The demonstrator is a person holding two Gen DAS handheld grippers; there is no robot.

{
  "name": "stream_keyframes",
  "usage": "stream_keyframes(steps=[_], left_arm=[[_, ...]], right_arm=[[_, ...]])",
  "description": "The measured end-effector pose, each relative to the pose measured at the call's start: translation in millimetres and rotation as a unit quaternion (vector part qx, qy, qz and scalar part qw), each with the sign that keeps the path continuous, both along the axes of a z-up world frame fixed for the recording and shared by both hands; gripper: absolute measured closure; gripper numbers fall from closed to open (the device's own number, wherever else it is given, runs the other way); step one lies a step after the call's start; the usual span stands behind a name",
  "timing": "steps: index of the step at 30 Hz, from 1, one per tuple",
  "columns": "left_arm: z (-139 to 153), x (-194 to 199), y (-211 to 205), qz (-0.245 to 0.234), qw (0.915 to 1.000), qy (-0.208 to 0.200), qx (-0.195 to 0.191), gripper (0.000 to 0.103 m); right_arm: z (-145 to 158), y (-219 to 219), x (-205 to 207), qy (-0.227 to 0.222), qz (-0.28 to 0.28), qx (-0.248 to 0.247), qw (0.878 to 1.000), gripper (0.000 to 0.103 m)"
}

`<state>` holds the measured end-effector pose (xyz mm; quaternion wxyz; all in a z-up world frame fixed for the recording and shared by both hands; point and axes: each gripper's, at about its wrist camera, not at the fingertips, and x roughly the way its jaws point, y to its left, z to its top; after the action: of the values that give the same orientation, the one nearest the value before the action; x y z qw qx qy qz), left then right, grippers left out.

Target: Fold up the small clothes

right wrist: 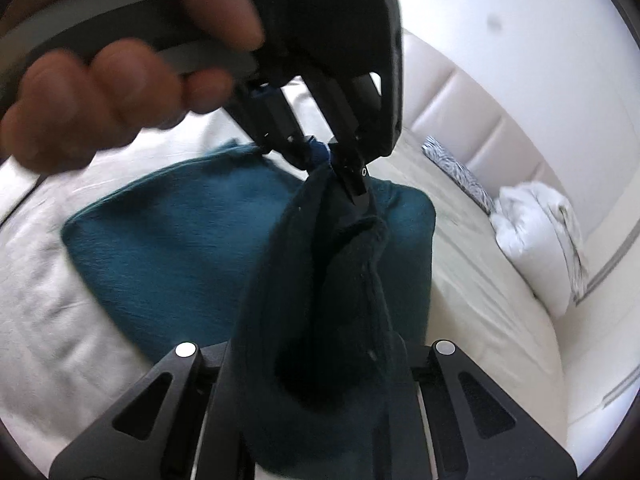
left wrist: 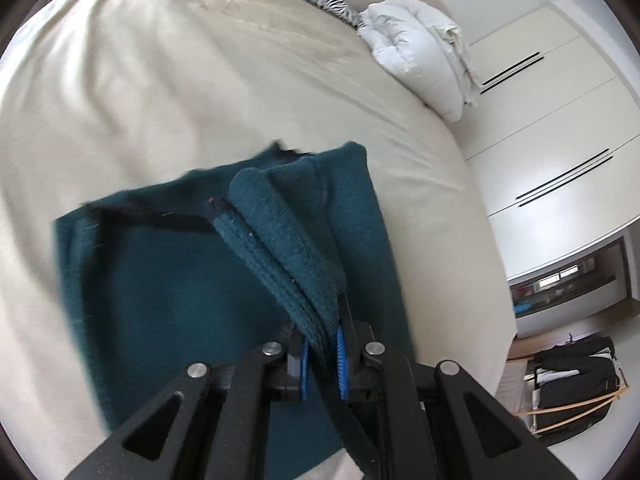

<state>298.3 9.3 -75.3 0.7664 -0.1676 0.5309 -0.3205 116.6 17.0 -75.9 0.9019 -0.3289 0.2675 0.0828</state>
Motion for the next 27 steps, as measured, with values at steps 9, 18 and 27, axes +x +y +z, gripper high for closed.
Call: stream_keyframes(steps=[9,18,27], left_arm=[[-32.6,9.2,53.3,0.031,0.9992,0.024,0.006,0.091],[-34.8,1.8,79.1,0.028,0.9994,0.010,0.015,0.091],[-57.7,5.4,97.4,0.037,0.9989,0.025,0.015,0.091]], right_arm=[[-41.5,68.5,-36.7,0.003,0.076,-0.083,0.994,0.092],[-44.7,82.8,-41.5,0.002,0.095,-0.092,0.991,0.094],[-65.1,114.4,-37.4,0.005,0.117,-0.119,0.986,0.092]])
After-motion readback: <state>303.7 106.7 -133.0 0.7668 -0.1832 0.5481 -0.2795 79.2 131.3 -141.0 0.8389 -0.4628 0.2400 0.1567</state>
